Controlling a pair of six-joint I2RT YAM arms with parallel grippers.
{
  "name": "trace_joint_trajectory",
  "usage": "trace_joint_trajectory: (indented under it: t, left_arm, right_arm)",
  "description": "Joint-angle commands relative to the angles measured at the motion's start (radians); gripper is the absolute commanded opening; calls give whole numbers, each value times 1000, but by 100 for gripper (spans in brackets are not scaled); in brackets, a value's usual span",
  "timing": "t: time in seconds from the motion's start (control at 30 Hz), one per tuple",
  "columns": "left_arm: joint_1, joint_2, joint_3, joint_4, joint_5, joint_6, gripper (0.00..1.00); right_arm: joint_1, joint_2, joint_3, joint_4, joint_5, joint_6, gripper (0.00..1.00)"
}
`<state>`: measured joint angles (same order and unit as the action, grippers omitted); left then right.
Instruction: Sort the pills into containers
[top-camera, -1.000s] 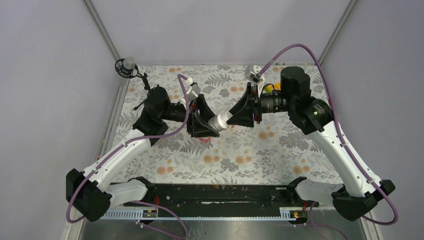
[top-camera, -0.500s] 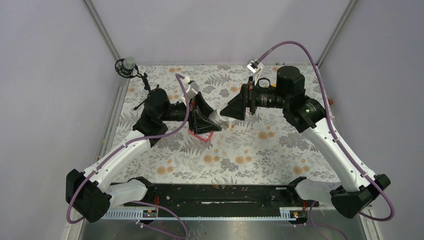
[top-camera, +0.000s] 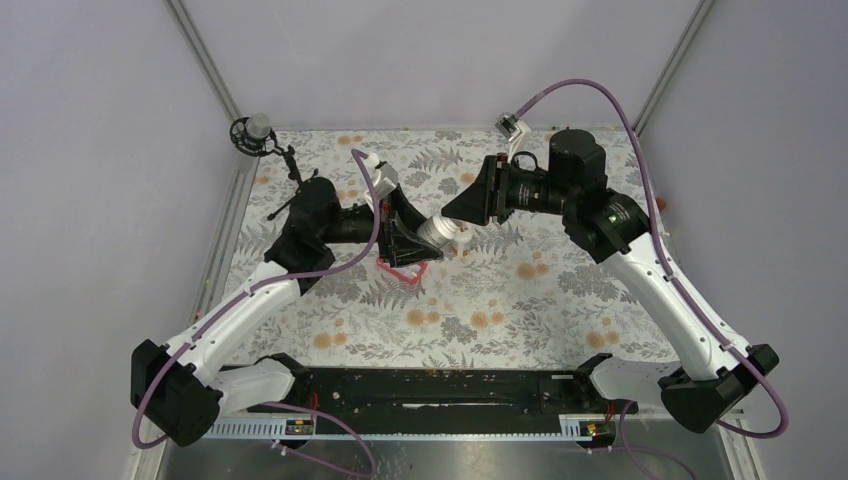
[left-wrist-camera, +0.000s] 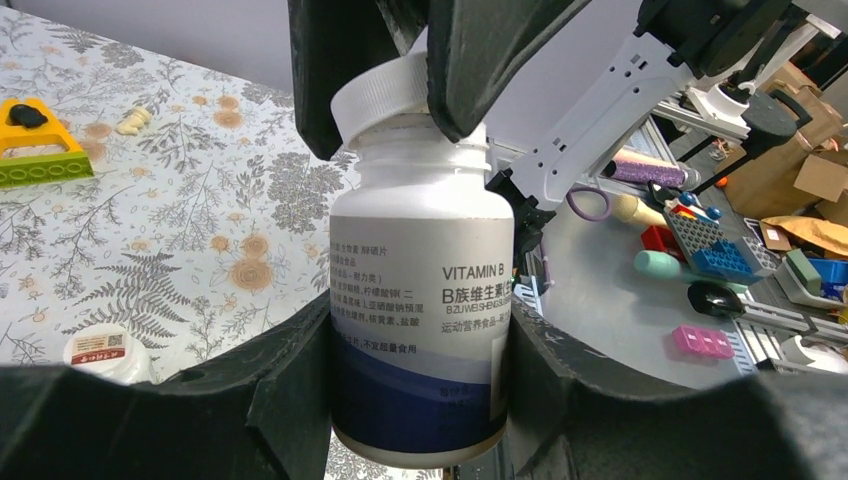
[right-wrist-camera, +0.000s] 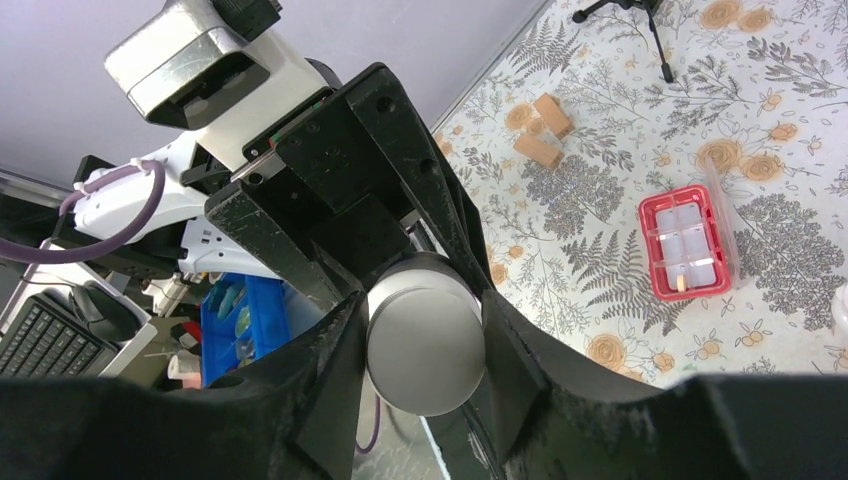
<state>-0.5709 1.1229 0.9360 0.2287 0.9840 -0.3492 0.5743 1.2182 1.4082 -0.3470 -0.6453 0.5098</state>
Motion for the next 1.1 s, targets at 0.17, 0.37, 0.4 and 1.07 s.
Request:
trace_joint_trajectory:
  t: [0.17,0.37,0.4,1.07]
  left_arm:
    - [3,-47,-12,-63,-37,83,0]
    - [4,-93,-61,-208,-214,199,0]
    - [4,-101,-70,-241,-271,224,0]
    - [5,38,-135,-702,-907,597,0]
  right_arm:
    - [-12,-11,83,-76,22,-15,38]
    - [-57,-22,68,-159,223,-26,38]
    - [-63,-24,56,-171,261,-32,38]
    - [-115,-81,-219,-150,512,-51,40]
